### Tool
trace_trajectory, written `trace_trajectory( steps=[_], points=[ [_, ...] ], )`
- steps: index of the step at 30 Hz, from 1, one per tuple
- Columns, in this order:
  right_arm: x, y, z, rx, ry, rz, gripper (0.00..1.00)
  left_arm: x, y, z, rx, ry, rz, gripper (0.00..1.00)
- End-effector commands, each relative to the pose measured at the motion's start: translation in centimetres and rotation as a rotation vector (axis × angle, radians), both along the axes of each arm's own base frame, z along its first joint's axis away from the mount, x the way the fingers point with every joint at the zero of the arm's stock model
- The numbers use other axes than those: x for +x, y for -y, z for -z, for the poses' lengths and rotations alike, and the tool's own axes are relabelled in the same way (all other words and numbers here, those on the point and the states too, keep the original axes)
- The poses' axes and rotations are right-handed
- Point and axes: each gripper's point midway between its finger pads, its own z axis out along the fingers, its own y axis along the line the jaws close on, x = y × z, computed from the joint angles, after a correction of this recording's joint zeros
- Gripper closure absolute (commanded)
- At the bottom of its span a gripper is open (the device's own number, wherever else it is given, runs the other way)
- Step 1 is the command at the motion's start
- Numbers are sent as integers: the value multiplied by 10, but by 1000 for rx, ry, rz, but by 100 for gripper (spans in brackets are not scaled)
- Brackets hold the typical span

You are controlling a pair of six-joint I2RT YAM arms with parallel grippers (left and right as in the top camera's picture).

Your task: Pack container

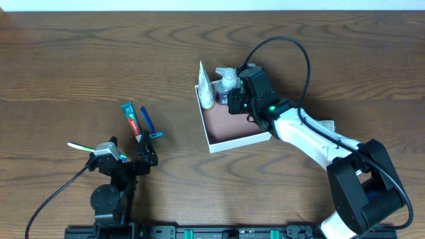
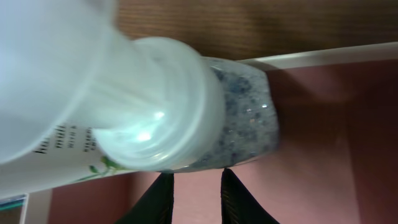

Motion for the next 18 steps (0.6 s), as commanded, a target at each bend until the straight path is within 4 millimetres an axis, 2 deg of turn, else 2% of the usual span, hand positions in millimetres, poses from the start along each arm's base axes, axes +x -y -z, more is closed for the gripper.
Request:
trace_trajectory(
  steps=[1,6,12,15,18],
  points=[
    [-2,-6,3,2,-1,-3,76,0,-2,16,7,-38,-6,2],
    [-2,-6,4,1,-3,-4,76,0,-2,16,7,-38,-6,2],
    [-10,-3,4,-10,-28,-13,83,0,-2,16,7,-38,-6,2],
    [-17,-1,-7,-17,-30,-30,77,0,-2,16,7,-38,-6,2],
    [-25,4,-26,-27,-12,-45,63,0,-2,16,7,-38,-6,2]
  ],
)
